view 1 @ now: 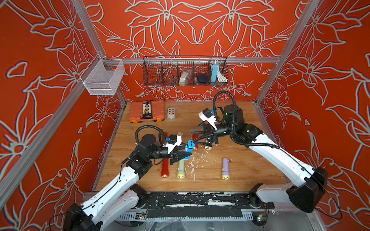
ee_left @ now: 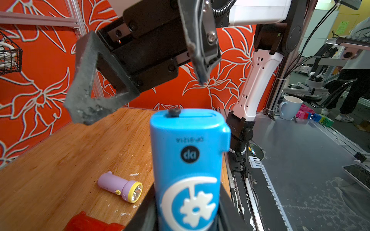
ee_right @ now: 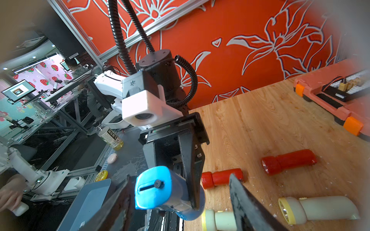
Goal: Close the plug at the bottom of the flashlight
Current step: Close the plug of the flashlight.
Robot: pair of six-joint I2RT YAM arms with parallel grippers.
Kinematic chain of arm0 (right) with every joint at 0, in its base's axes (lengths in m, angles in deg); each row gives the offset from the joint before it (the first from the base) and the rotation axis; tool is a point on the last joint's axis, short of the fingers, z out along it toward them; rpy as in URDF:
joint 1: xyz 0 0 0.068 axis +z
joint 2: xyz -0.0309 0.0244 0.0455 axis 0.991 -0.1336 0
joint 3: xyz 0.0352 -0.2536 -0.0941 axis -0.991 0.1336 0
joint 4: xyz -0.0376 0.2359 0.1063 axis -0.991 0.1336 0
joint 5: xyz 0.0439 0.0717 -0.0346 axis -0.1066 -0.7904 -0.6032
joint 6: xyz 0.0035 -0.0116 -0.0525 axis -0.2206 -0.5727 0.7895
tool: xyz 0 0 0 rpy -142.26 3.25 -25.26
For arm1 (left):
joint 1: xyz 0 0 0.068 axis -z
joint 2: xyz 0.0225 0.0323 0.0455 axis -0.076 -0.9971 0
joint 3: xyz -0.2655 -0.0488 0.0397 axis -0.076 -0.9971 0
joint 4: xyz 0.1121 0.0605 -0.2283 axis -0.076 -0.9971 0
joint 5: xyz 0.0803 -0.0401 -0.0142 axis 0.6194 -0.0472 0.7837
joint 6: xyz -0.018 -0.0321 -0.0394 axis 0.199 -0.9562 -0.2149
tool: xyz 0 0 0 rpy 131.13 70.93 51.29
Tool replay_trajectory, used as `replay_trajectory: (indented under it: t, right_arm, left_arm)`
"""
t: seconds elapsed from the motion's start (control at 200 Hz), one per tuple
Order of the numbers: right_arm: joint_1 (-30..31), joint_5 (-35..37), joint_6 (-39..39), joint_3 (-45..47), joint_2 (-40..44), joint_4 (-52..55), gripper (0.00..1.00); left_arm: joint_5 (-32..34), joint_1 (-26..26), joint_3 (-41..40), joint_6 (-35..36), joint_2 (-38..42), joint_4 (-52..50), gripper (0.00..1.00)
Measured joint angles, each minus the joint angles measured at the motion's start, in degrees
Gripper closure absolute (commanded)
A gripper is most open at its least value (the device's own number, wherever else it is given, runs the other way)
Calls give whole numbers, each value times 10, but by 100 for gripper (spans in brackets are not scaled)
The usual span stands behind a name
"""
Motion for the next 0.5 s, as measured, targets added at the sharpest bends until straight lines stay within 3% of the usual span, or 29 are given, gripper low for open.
replay_trajectory:
  t: [0.245,0.5]
  right_arm:
    - [10,-2,5,1,-10,1,28]
    - [13,-10,14,1,-20,4,46]
  left_arm:
    - [0,0,0,0,-2,0,100]
    - [1,0,0,-1,-3,-5,100]
